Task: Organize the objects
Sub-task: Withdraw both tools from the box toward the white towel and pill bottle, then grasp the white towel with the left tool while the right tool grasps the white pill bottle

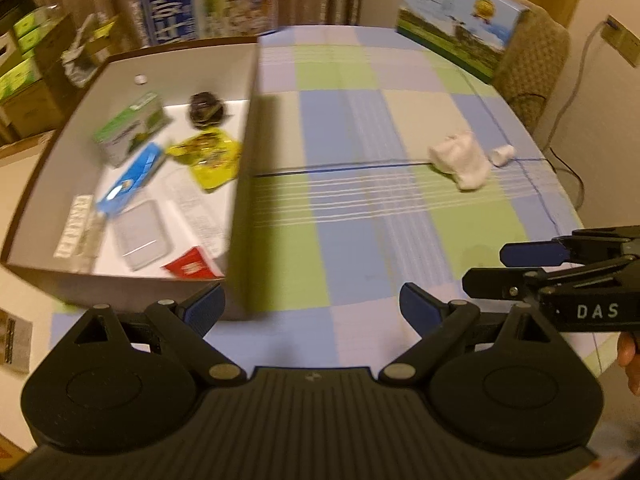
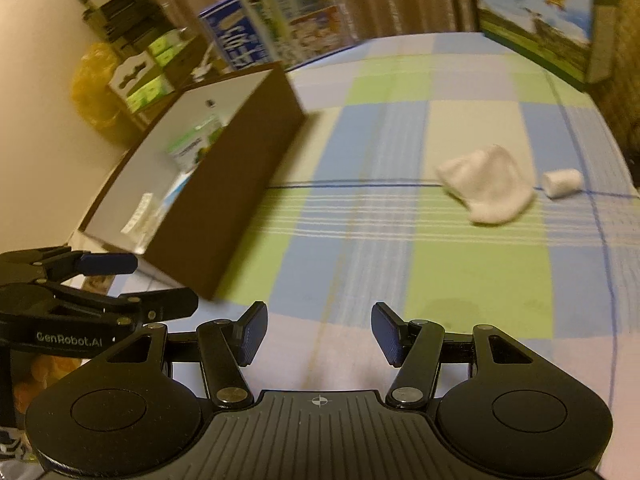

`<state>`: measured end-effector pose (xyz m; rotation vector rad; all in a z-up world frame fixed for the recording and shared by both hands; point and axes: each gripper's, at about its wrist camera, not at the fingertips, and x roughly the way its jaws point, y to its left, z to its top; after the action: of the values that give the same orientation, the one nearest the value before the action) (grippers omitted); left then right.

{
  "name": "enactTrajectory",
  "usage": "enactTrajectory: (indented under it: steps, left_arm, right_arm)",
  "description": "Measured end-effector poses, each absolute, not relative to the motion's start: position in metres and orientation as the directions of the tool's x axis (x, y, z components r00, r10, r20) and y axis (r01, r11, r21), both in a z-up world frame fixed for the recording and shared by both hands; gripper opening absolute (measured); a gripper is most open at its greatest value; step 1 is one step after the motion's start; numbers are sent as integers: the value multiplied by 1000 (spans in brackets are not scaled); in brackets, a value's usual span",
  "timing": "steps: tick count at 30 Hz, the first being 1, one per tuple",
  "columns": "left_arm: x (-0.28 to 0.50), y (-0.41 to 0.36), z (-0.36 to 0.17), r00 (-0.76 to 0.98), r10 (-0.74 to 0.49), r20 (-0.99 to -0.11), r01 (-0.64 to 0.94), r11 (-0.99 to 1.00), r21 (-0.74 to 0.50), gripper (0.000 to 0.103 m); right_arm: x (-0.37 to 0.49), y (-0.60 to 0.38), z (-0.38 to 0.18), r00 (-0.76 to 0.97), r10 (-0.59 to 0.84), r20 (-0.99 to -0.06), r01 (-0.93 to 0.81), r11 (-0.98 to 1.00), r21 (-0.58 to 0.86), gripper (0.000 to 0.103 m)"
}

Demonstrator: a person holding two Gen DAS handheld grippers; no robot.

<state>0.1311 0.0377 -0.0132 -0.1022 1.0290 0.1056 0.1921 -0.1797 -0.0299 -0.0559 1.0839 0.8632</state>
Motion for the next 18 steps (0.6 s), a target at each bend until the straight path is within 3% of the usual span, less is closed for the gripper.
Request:
enactTrajectory:
  steps: [10, 14, 18]
  left_arm:
    - [159, -11, -27, 499, -9, -867, -52, 998, -40, 92]
    - [170, -25, -33, 493, -26, -870, -27, 999, -45, 92]
    - [184, -39, -39, 491, -41, -870, 2, 999, -45, 92]
  right_arm:
    - [219, -230, -37, 226, 566, -793, -522, 758, 392, 56]
    - [230, -246, -38, 250, 553, -795, -496, 778, 385, 69]
    - [242, -259, -41, 270, 532, -802, -473, 799, 371, 69]
